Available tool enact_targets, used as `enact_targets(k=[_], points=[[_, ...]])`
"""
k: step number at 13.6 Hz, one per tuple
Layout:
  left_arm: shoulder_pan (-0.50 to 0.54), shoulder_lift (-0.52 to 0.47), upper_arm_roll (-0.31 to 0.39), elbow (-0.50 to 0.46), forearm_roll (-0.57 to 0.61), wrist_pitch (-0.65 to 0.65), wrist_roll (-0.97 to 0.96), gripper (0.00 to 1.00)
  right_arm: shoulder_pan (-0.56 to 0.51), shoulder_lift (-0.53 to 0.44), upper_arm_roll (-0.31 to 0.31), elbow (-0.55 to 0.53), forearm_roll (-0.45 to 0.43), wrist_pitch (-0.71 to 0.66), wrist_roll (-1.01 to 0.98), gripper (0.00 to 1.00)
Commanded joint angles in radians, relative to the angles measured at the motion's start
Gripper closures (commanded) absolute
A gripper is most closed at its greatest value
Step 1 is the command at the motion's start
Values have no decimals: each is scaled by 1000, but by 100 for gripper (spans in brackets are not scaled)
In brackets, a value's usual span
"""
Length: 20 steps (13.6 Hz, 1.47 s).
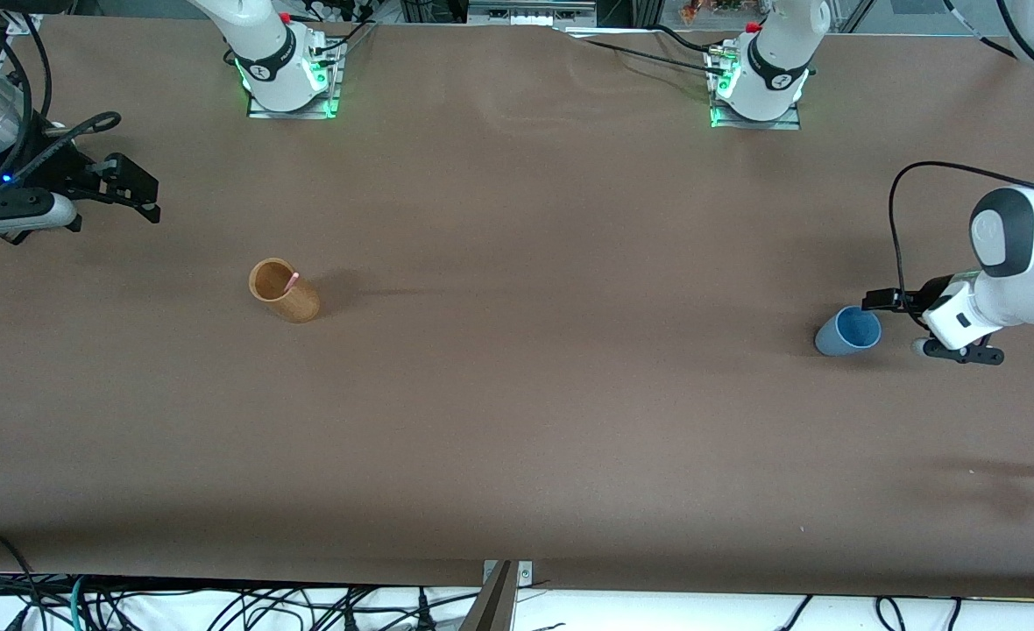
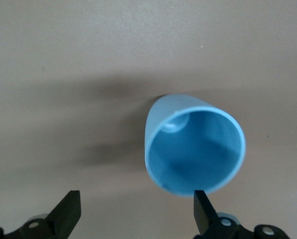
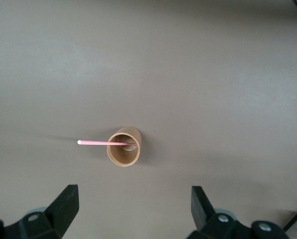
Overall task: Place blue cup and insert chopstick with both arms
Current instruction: 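Reach the left gripper to the blue cup and grasp it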
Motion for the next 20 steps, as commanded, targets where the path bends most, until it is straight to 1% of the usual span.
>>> enact_targets(k=[1, 2, 3, 4, 5, 6, 8, 11, 12, 14, 16, 17, 18, 19, 20], points=[[7, 43, -8, 15, 8, 39, 17, 8, -5, -4, 4, 4, 3, 4, 4, 0], [8, 52, -8, 15, 8, 40, 17, 28, -5, -4, 4, 2, 3, 4, 4, 0], [7, 56, -8, 15, 8, 40, 15, 52, -5, -4, 4, 2, 3, 3, 4, 0], [7, 62, -9, 17, 8, 40, 17, 80, -5, -4, 4, 2, 3, 3, 4, 0], [5, 67, -11, 20, 8, 40, 17, 92, -5, -4, 4, 4, 3, 4, 4, 0], [5, 67, -11, 24, 8, 39, 15, 99, -5, -4, 4, 2, 3, 1, 4, 0], [2, 67, -12, 32, 8, 33, 12, 100, -5, -4, 4, 2, 3, 0, 4, 0], [-12, 76, -18, 90, 8, 13, -2, 100, -5, -4, 4, 2, 3, 1, 4, 0], [-19, 76, -35, 108, 6, 3, -8, 100, -5, -4, 2, 2, 3, 1, 4, 0], [-36, 76, -48, 130, -3, -35, -17, 100, -7, -2, 1, 2, 5, 3, 4, 0], [-45, 73, -87, 168, -110, -136, -20, 100, -5, -2, 4, 4, 5, 9, 4, 0], [-62, 73, -118, 196, -157, -206, -44, 100, -5, -2, 4, 4, 11, 9, 4, 0], [-85, 73, -135, 220, -182, -269, -122, 100, -5, -2, 2, 2, 23, 9, 4, 0], [-117, 72, -153, 228, -182, -302, -211, 100, -11, -2, -1, 4, 26, 9, 4, 0], [-146, 67, -175, 231, -186, -305, -302, 100, -13, -2, -10, 4, 28, 9, 3, 0]])
